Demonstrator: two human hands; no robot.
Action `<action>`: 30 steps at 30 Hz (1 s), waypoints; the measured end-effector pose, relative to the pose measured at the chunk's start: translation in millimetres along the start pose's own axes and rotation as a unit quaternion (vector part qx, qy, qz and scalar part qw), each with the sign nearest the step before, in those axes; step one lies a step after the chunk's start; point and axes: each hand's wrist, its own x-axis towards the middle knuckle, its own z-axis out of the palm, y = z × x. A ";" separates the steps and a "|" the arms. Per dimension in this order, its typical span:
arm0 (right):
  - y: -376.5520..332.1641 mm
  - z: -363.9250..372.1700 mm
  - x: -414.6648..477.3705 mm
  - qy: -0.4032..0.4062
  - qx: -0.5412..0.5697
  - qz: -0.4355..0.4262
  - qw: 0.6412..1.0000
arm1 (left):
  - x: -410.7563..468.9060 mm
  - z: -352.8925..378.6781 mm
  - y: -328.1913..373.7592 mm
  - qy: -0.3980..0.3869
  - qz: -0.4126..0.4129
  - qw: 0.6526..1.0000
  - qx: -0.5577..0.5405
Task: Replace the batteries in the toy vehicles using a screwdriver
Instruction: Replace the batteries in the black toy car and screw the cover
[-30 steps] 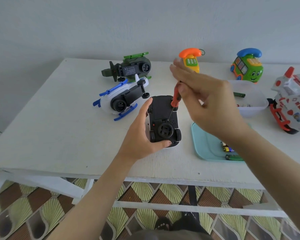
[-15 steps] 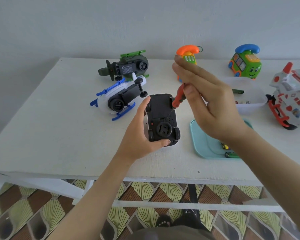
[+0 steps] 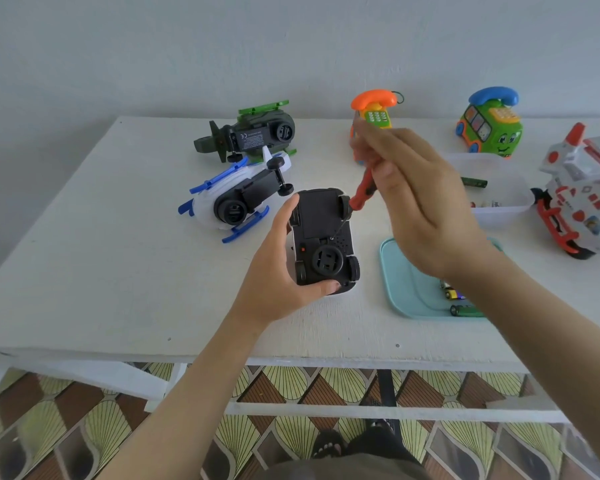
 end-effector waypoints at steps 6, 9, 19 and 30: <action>-5.2 -4.9 1.7 -0.071 0.115 0.020 0.991 | 0.6 -0.2 -1.2 -0.003 0.003 1.000 -0.005; -4.6 -2.5 -0.1 -0.017 0.085 0.016 0.996 | 0.0 0.2 -0.8 -0.003 0.007 1.000 -0.008; -0.2 -5.3 0.8 -0.002 -0.014 0.017 1.000 | 0.9 0.6 -0.8 -0.003 0.010 1.000 -0.015; -8.6 -5.1 -9.9 -0.004 -0.035 -0.034 0.999 | 1.1 -0.7 -1.9 -0.005 0.011 1.000 -0.011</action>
